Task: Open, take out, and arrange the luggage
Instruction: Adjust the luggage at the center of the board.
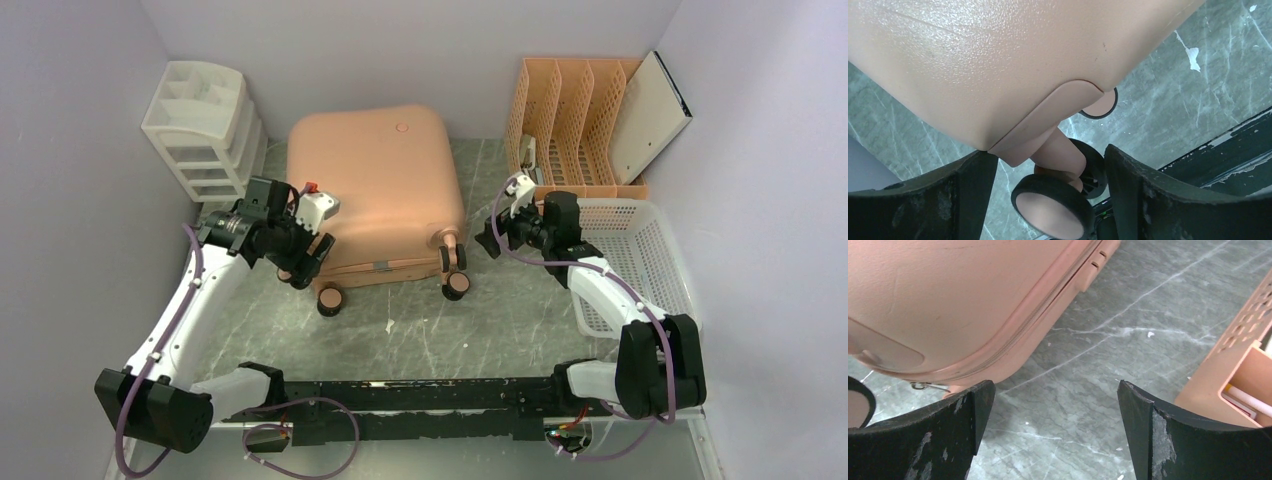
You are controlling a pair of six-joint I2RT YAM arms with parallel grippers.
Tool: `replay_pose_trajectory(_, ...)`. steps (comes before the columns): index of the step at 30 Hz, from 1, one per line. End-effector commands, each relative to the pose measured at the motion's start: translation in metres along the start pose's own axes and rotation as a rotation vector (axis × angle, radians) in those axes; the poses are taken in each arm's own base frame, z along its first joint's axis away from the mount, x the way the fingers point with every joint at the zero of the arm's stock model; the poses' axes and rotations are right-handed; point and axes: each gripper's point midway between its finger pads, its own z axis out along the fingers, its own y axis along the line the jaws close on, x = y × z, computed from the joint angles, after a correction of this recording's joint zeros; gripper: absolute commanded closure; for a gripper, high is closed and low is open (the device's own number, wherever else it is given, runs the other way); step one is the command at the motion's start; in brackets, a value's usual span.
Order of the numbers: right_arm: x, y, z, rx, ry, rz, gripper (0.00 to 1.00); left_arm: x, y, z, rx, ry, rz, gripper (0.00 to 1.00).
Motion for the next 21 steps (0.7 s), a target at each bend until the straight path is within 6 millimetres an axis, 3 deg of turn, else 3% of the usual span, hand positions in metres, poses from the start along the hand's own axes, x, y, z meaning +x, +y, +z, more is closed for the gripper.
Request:
replay_pose_trajectory(1,-0.011,0.016,-0.001,-0.104,-0.063,-0.021,0.00,-0.028,-0.004,0.003,0.023,-0.095,0.024,0.22)
replay_pose_trajectory(8,-0.009,0.035,-0.010,-0.169,-0.165,-0.043,0.03,-0.033,-0.008,0.006,0.059,-0.098,0.023,0.43)
replay_pose_trajectory(13,0.006,0.052,-0.009,-0.261,-0.177,0.004,0.08,-0.050,-0.017,-0.001,0.119,-0.149,0.034,0.68)
replay_pose_trajectory(18,0.013,0.054,-0.003,-0.273,-0.164,0.066,0.10,-0.066,-0.019,-0.006,0.150,-0.184,0.037,0.94)
replay_pose_trajectory(21,0.014,0.056,-0.001,-0.288,-0.163,0.099,0.10,-0.073,-0.021,-0.007,0.169,-0.198,0.042,0.95)
